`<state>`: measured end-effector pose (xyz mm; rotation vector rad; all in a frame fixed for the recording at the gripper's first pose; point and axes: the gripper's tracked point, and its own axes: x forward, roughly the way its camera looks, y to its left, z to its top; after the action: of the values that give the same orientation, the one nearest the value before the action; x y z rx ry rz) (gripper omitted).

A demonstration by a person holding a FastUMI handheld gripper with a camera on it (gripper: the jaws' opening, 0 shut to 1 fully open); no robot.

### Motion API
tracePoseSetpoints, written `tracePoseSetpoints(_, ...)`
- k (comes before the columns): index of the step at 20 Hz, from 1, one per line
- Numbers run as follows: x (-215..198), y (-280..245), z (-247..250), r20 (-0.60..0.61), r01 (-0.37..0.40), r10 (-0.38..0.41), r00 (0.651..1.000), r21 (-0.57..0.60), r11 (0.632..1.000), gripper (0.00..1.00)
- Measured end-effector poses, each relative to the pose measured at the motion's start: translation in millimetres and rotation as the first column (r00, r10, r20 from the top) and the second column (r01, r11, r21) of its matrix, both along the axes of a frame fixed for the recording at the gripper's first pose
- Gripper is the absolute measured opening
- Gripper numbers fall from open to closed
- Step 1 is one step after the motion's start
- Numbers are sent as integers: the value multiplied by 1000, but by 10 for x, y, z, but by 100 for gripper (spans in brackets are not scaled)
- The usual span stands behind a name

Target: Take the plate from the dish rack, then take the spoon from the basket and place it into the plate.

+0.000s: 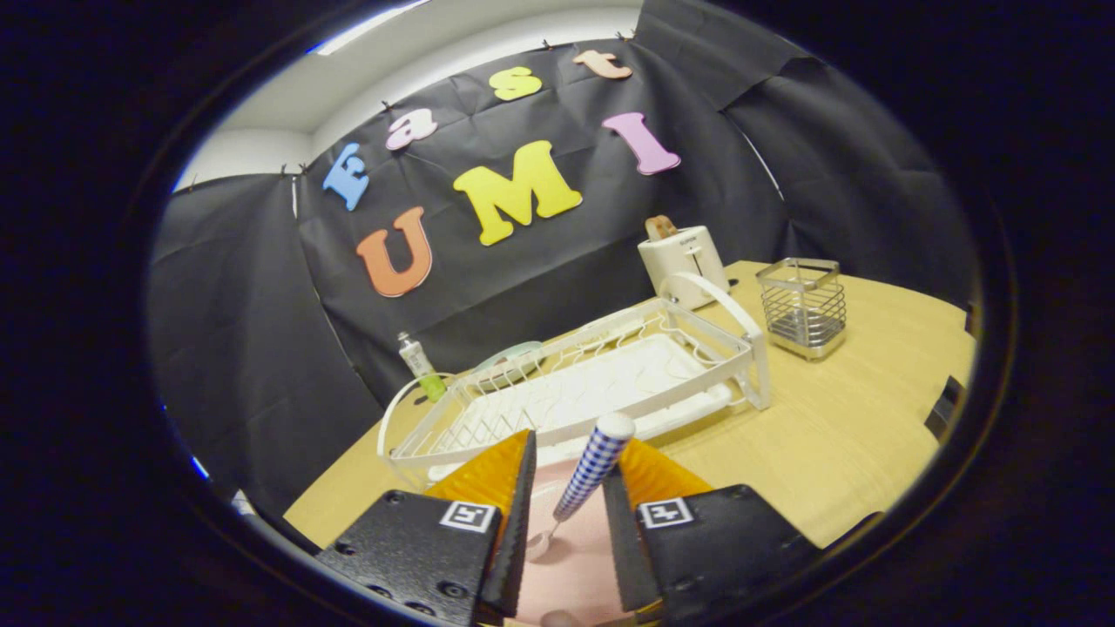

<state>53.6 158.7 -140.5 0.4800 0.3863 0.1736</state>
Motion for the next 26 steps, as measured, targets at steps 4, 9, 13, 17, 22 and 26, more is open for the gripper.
tracePoseSetpoints(4,57,-243,109,28,45,-44,999,-43,998,64)
tracePoseSetpoints(9,116,-553,354,87,103,-95,992,-88,991,75)
tracePoseSetpoints(13,88,-773,667,161,141,-115,980,-165,976,85)
tracePoseSetpoints(17,-21,-937,941,248,181,-115,962,-266,947,100)
tracePoseSetpoints(22,-329,-809,1069,293,142,-43,955,-327,934,100)
tracePoseSetpoints(26,-478,-822,1131,320,144,-37,947,-317,938,100)
